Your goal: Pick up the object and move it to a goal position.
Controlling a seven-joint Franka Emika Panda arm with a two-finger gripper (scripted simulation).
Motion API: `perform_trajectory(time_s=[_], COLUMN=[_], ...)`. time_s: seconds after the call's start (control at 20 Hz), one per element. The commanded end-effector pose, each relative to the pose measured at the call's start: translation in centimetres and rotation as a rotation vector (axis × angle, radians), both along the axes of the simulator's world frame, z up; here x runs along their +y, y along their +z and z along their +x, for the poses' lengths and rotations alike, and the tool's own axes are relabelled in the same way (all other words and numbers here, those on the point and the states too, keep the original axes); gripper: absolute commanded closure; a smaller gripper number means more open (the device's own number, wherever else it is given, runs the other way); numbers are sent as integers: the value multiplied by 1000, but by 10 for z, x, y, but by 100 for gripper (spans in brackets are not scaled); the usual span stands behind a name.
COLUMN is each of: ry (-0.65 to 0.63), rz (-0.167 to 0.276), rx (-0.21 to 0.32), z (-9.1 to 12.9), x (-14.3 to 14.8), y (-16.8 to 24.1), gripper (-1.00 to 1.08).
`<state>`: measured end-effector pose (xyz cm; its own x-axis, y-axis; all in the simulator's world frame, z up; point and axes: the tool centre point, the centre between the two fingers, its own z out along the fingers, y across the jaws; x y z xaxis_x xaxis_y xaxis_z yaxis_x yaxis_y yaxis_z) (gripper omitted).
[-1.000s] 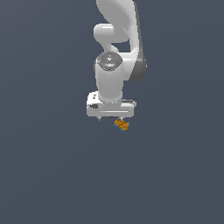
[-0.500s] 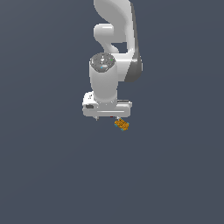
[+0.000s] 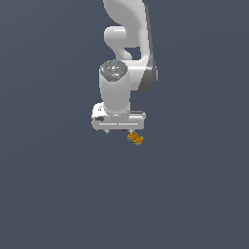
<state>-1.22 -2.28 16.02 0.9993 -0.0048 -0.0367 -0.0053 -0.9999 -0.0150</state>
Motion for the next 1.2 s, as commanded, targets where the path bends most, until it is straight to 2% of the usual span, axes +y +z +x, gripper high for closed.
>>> perform_trajectory(time_s=[0.0,0.4,1.15], ry=[27,195,691], rz=[-1,-8,-6], rx=[-1,-7,-29], z=[-2,-15,-58], x=[2,11,46], y=[-4,-25,-79], gripper=[-92,-92,-92])
